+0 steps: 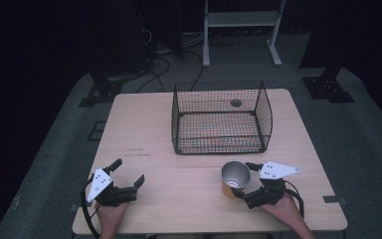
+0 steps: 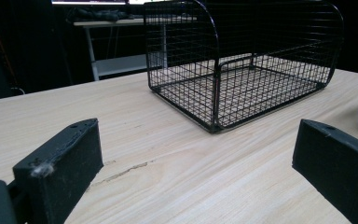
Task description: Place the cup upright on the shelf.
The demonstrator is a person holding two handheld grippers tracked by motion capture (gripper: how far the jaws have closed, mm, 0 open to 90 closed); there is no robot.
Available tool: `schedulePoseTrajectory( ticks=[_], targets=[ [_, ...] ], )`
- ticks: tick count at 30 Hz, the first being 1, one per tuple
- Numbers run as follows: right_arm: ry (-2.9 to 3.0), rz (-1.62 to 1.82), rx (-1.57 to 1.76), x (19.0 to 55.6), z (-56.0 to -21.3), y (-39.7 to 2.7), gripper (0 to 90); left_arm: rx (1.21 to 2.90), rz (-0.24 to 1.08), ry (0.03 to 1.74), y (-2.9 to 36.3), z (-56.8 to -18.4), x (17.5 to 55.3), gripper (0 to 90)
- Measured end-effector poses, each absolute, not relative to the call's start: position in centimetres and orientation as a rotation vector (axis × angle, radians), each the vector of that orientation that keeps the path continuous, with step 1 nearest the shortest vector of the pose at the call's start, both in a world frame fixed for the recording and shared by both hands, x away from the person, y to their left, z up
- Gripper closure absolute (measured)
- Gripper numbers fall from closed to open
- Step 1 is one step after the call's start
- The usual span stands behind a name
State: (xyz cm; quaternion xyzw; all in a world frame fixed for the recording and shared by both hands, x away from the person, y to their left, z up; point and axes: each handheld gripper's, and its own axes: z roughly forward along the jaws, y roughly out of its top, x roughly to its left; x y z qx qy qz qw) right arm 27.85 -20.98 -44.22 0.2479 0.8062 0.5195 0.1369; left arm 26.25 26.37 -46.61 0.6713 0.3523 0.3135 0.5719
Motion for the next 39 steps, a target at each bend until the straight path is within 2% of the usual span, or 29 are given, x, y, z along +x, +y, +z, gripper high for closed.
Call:
schedulePoseTrajectory(
  ticks=[22, 30, 39],
  targets=[
    [2.332, 1.520, 0.711, 28.7, -44.5, -19.4, 1.6, 1.574, 0.733, 0.827, 26.4, -46.6, 26.3, 0.8],
    [2.338, 1.535, 0.699, 28.7, -44.5, -19.5, 9.3, 1.572, 0.732, 0.827, 26.4, -46.6, 26.3, 0.8],
    [2.365, 1.555, 0.695, 28.7, -44.2, -20.0, 9.9, 1.572, 0.733, 0.828, 26.4, -46.6, 26.3, 0.8]
  ],
)
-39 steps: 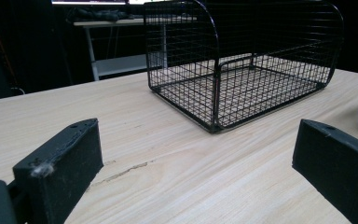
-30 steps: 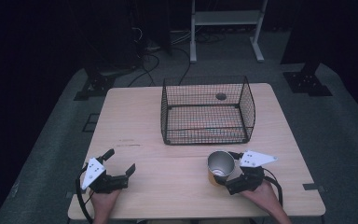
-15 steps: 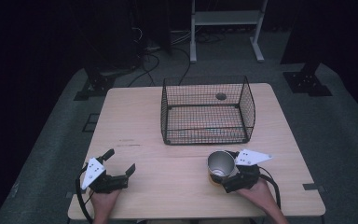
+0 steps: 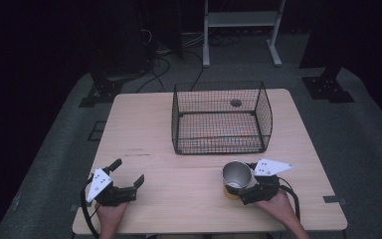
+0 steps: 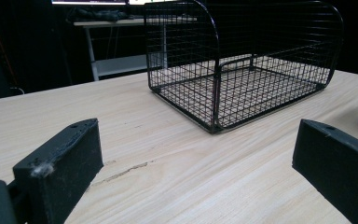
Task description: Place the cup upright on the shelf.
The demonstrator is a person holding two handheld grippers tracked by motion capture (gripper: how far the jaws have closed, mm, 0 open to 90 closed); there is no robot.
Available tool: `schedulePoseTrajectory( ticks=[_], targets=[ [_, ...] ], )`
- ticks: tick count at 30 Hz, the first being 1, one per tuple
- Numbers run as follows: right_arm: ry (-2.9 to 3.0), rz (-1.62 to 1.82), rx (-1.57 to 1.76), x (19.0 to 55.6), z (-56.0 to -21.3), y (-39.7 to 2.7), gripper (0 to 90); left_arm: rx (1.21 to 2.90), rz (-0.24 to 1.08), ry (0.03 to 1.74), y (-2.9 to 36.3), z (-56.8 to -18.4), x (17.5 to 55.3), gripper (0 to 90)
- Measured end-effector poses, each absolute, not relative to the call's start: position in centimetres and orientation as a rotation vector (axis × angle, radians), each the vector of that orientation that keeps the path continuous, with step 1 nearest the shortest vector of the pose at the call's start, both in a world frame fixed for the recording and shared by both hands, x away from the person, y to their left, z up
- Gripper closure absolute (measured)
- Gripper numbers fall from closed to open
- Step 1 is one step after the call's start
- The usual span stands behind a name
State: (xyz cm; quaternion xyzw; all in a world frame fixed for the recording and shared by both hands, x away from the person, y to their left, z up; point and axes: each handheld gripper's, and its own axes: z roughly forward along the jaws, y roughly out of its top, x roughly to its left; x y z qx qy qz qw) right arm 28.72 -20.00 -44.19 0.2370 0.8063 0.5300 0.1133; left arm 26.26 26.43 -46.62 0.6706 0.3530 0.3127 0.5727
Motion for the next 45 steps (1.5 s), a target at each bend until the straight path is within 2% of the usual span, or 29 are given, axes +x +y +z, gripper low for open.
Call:
schedulePoseTrajectory(
  ticks=[16, 45],
  targets=[
    [2.397, 1.635, 0.726, 29.5, -42.4, -21.7, 10.1, 1.577, 0.731, 0.828, 26.4, -46.6, 26.3, 0.8],
    [2.408, 1.683, 0.695, 31.5, -38.4, -22.1, 10.1, 1.577, 0.729, 0.830, 26.4, -46.6, 26.3, 0.8]
  ],
)
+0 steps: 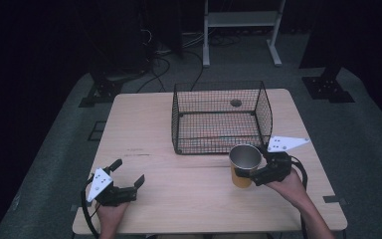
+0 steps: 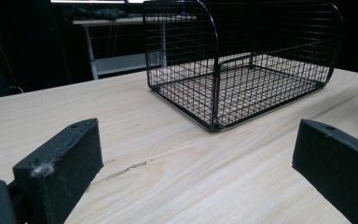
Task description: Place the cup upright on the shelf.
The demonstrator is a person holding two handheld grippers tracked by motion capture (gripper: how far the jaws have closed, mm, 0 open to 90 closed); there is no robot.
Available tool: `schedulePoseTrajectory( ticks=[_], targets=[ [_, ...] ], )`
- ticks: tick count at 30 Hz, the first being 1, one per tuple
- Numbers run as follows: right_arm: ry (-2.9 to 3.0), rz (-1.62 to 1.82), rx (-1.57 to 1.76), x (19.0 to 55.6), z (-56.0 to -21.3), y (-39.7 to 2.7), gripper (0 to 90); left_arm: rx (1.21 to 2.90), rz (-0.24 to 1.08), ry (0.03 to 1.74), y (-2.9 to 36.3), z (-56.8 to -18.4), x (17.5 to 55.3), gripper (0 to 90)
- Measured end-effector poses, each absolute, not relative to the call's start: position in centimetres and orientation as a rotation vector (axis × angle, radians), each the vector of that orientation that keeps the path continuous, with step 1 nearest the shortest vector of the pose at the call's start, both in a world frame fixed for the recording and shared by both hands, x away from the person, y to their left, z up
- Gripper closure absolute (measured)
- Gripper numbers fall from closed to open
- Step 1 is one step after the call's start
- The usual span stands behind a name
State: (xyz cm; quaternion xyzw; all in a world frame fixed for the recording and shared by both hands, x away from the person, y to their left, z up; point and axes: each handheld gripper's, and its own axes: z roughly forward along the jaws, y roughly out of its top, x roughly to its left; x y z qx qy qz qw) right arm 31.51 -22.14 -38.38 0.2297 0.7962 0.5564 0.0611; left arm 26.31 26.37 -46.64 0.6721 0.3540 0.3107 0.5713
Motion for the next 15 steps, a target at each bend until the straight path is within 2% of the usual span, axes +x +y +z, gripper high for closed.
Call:
schedulePoseTrajectory(
  ticks=[15],
  targets=[
    [2.457, 1.685, 0.649, 32.0, -36.2, -21.8, 10.1, 1.575, 0.725, 0.831, 26.4, -46.6, 26.3, 0.8]
  ],
)
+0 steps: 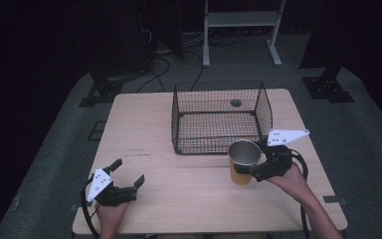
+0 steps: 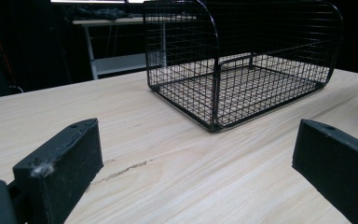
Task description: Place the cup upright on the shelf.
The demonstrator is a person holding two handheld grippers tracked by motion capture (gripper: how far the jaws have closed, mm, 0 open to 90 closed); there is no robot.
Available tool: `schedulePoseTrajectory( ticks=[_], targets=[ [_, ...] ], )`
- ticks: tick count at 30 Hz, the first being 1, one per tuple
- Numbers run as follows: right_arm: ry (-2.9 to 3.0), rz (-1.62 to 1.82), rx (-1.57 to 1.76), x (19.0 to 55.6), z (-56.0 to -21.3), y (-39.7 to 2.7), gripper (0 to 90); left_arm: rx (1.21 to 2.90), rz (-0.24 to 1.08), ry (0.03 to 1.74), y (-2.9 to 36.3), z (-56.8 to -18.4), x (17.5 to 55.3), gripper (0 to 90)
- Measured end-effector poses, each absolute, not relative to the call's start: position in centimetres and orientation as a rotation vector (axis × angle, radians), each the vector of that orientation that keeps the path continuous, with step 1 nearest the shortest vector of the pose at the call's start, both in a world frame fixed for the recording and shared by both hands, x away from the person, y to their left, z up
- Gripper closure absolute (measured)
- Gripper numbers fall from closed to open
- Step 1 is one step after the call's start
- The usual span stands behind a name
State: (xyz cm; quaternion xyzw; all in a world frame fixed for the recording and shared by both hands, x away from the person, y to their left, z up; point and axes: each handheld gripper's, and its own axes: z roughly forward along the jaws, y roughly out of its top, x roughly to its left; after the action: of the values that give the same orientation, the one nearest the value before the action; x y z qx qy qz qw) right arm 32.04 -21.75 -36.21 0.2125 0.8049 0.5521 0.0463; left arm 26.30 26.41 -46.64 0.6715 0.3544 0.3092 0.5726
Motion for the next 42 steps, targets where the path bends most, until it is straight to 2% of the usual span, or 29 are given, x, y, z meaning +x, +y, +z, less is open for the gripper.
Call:
schedulePoseTrajectory(
  ticks=[17, 42],
  targets=[
    [2.494, 1.686, 0.599, 33.5, -33.7, -20.6, 11.9, 1.574, 0.716, 0.830, 26.4, -46.6, 26.3, 0.8],
    [2.523, 1.712, 0.584, 36.6, -32.0, -18.6, 11.9, 1.573, 0.719, 0.827, 26.4, -46.6, 26.3, 0.8]
  ],
)
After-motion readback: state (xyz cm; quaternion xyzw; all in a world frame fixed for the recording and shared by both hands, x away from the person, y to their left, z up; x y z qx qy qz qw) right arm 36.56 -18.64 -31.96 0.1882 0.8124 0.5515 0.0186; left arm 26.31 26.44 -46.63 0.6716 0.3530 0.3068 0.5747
